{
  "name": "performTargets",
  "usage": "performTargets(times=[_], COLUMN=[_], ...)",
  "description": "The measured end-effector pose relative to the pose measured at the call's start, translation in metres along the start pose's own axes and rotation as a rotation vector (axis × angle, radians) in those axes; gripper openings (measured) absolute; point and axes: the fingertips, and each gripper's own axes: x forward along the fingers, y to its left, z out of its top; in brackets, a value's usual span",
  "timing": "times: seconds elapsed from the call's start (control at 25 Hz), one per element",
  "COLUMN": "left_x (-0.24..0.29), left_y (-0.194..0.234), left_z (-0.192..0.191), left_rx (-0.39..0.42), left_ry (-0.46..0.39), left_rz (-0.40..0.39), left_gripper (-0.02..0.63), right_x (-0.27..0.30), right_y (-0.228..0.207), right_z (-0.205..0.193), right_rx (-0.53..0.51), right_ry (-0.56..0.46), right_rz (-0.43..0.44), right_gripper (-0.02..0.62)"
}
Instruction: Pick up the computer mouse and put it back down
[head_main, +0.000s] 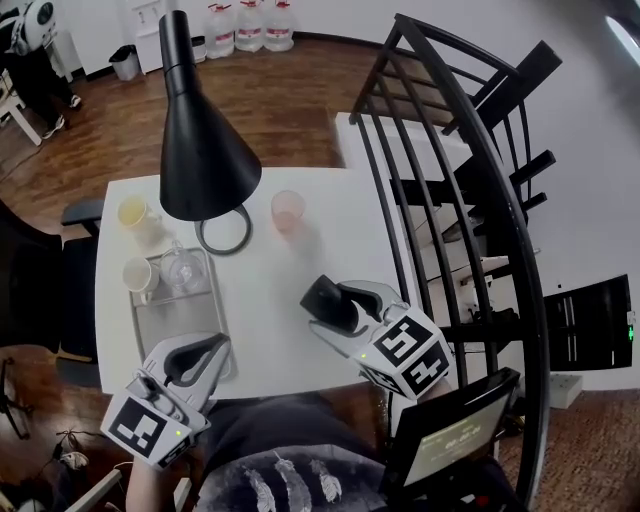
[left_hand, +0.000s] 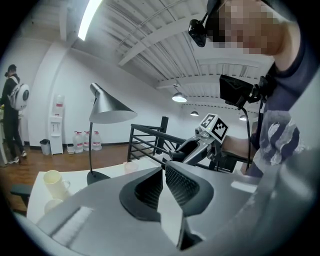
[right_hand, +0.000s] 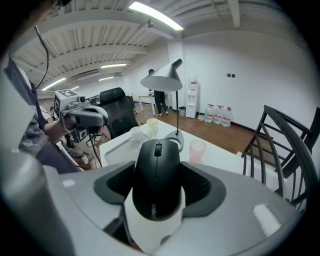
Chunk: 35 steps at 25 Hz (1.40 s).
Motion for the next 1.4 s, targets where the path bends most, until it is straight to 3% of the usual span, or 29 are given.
performTargets(times=[0.56, 0.76, 1.04, 1.12, 1.4], left_x=[0.008, 0.013, 0.013, 0.012, 0.01], left_y=[-0.001, -0.008, -0.013, -0.011, 0.0], left_z=[-0.002, 0.0, -0.001, 0.0, 0.003], left_rx=[0.006, 0.086, 0.119, 0.134, 0.086], left_ry=[0.016, 0.02, 0.03, 0.025, -0.003], left_rz=[0.021, 0.022, 0.004, 0.024, 0.081], left_gripper=[0.002, 0.041, 0.049, 0.014, 0.015], right_x=[-0.005, -0.002, 0.0, -0.001, -0.001], right_y=[0.001, 0.0, 0.003, 0.003, 0.003], right_z=[-0.005, -0.012, -0.014, -0.012, -0.01], right_rx=[-0.01, -0.012, -0.009, -0.012, -0.016], right_ry=[-0.001, 0.014, 0.015, 0.012, 0.011], right_rz=[0.0, -0.002, 0.011, 0.011, 0.014], right_gripper=[0.291, 0.292, 0.293, 0.292, 0.292])
